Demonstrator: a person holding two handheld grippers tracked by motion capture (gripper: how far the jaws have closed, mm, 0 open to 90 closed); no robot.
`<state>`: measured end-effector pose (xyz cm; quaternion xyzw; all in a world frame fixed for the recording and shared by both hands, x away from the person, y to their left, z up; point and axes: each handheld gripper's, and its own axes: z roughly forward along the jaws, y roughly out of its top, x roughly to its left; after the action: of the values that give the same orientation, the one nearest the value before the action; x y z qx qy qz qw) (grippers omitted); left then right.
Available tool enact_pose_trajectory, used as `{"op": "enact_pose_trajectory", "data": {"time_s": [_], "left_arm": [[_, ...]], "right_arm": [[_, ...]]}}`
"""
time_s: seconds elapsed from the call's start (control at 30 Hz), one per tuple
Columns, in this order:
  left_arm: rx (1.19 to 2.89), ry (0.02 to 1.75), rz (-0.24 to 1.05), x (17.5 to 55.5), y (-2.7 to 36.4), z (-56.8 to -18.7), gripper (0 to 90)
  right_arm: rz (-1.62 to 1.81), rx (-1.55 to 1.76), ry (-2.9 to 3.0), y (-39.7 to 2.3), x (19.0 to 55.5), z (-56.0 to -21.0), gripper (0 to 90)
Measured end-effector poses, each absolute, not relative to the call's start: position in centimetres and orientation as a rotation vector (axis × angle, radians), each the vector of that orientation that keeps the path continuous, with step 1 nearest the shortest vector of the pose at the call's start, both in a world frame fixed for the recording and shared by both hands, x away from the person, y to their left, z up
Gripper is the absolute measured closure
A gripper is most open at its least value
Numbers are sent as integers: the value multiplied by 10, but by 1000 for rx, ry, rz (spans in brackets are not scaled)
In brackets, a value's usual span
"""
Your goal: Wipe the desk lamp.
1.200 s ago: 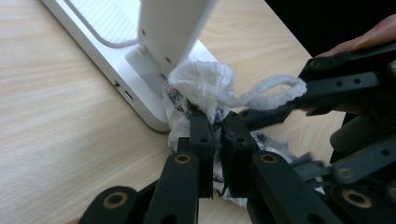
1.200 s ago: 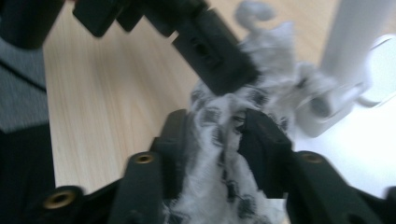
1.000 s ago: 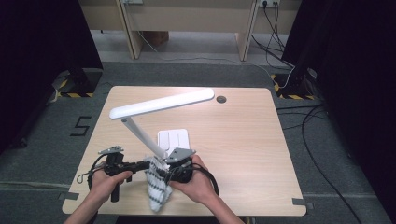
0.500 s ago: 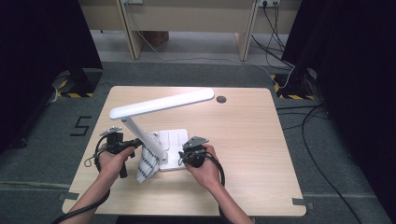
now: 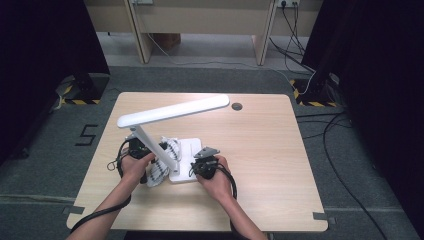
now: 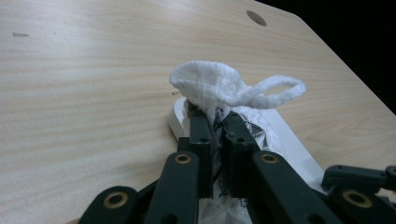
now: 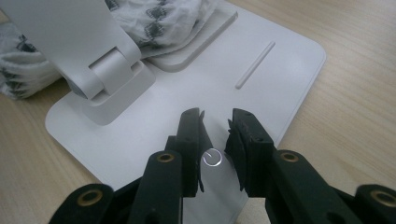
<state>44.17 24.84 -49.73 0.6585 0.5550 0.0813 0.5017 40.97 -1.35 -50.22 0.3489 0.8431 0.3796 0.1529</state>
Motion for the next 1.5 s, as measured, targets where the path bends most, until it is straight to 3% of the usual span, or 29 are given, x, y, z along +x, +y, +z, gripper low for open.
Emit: {"op": "enact_pose_trajectory", "data": {"time_s": [1.5], "left_arm": [[1871, 1201, 78, 346, 244, -497, 837]], "right_arm": [[1141, 1042, 2382, -16, 409, -506, 777]]}}
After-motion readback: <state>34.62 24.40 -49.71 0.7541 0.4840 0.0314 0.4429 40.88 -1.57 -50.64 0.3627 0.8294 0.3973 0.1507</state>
